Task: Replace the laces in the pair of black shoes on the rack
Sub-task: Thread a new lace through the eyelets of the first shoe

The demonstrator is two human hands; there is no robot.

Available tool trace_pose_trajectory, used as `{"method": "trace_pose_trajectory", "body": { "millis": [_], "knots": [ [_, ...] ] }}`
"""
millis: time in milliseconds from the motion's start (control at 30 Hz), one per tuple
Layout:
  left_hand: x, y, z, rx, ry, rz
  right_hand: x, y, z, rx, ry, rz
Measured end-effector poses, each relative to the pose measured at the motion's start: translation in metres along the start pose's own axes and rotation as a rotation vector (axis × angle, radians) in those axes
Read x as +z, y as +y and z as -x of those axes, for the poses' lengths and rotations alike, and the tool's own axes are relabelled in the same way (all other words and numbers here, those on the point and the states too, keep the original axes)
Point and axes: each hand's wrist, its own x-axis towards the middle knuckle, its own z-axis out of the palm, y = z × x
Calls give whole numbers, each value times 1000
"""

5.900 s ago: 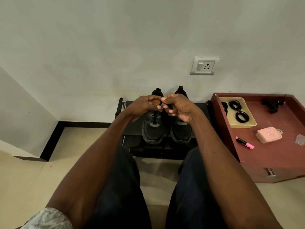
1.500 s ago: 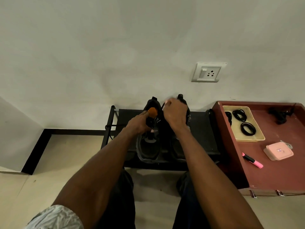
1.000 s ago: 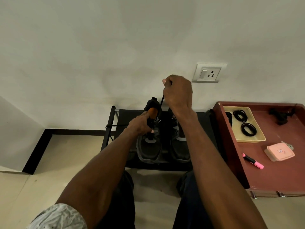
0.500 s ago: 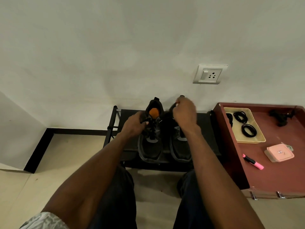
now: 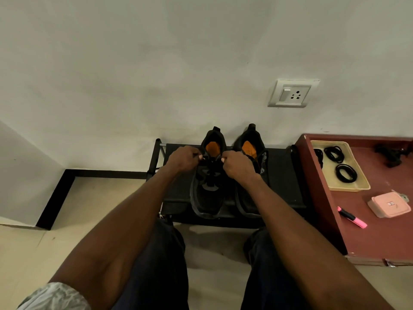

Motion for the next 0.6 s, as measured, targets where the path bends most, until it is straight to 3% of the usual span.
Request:
{"method": "trace_pose_trajectory", "body": {
  "millis": [367,600],
  "knots": [
    [9,-22,5,-29,31,152,6,8,0,66,82,65],
    [-26,-41,24,-206,-7,314,-22,22,5,172,-16,-38]
  ]
}}
